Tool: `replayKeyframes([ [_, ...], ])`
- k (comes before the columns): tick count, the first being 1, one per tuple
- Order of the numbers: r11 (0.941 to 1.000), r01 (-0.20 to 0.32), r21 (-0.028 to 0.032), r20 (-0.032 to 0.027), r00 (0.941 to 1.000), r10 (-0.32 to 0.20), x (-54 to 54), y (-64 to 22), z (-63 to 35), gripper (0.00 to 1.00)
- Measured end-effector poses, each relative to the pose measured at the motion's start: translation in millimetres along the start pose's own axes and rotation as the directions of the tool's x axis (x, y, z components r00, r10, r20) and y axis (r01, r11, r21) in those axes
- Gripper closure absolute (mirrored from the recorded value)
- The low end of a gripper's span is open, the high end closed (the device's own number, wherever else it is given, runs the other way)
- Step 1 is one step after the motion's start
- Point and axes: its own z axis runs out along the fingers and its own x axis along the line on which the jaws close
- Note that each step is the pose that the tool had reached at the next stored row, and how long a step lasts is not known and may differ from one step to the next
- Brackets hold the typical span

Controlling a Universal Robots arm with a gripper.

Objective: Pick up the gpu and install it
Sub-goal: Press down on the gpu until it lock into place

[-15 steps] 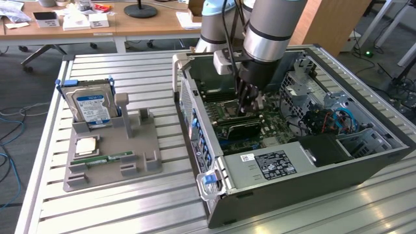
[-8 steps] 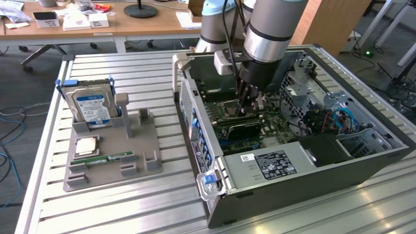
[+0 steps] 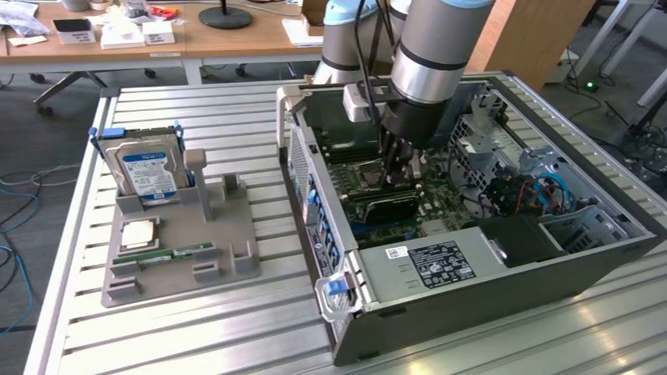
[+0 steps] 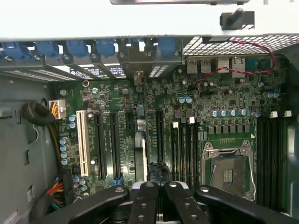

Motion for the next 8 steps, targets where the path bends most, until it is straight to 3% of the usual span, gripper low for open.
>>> replayKeyframes([
  [8,1.0,-0.009,0.0007,-0.0017,1.0,0.009,0.3,0.1,2.0,0.89],
])
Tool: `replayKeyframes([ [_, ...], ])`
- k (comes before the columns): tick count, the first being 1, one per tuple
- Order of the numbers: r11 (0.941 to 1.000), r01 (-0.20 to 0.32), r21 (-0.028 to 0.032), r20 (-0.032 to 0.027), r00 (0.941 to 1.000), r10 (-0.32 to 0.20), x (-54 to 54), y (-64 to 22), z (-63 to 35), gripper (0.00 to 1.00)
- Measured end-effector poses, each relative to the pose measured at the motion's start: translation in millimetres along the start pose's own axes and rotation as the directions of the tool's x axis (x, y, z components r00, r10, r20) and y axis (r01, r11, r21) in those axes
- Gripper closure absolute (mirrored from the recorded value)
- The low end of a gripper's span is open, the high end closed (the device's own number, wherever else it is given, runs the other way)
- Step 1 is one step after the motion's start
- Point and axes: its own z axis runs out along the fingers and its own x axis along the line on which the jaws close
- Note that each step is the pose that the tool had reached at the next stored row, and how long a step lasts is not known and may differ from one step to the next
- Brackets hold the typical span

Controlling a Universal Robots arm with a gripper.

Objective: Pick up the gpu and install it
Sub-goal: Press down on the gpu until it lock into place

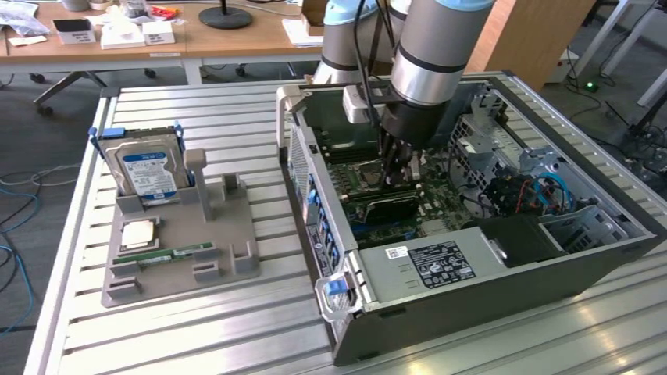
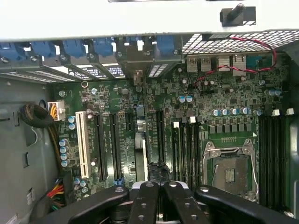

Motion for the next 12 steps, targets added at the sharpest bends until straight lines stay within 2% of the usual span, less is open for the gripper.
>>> replayKeyframes([
  [5,1.0,0.0,0.0008,-0.0001,1.0,0.0,1.2,1.1,1.1,0.89],
  [12,1.0,0.001,0.0079,0.0005,1.0,-0.001,1.9,3.9,8.7,0.89],
])
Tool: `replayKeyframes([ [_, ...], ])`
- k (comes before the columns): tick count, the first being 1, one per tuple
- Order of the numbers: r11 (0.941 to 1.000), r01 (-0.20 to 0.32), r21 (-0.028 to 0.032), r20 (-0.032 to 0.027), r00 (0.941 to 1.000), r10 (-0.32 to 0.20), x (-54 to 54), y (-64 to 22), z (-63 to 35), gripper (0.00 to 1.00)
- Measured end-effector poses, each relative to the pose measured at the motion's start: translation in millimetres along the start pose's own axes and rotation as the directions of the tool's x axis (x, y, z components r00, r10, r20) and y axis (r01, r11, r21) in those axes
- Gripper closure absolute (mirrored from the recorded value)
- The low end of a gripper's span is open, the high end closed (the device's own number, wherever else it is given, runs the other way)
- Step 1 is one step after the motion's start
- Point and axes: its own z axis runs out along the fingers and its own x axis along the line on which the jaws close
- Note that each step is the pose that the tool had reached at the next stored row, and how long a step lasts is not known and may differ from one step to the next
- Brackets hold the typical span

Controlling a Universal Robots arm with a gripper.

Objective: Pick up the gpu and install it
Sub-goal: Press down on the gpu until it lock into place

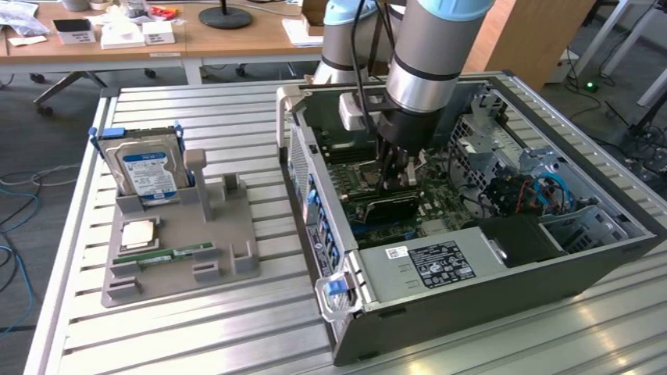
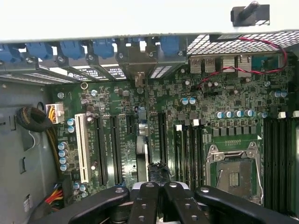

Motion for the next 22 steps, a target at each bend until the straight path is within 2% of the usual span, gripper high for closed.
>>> replayKeyframes([
  [22,1.0,0.004,0.0011,0.0001,1.0,-0.004,2.1,0.0,8.6,0.89],
])
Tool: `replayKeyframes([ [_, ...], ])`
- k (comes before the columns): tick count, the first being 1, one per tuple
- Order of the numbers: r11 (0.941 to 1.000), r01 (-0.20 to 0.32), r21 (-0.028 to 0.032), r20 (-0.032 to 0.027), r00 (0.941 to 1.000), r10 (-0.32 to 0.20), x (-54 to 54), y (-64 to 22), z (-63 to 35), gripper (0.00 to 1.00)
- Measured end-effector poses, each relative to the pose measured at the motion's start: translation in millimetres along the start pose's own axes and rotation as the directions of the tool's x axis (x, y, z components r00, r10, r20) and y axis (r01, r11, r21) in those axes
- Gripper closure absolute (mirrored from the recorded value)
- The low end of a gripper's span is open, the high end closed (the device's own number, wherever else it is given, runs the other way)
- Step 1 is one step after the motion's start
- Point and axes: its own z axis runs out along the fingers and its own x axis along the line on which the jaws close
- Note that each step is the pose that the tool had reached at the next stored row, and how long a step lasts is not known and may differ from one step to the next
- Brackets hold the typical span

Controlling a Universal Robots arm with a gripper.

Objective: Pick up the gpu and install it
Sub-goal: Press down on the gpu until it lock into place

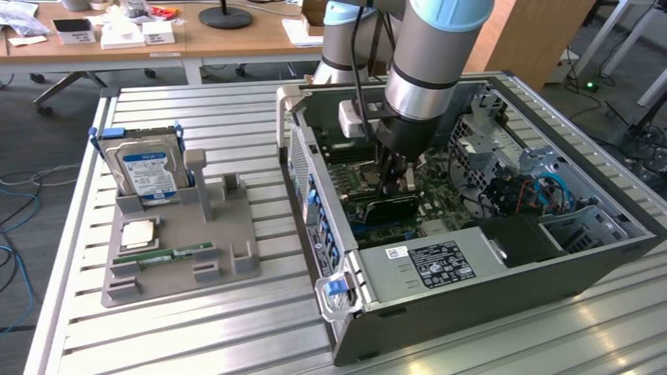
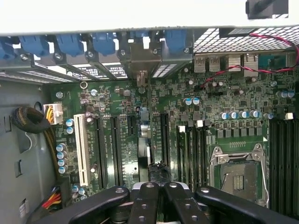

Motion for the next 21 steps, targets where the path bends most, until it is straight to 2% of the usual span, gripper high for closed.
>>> replayKeyframes([
  [21,1.0,0.0,0.0008,0.0,1.0,0.0,0.2,0.4,2.7,0.89],
])
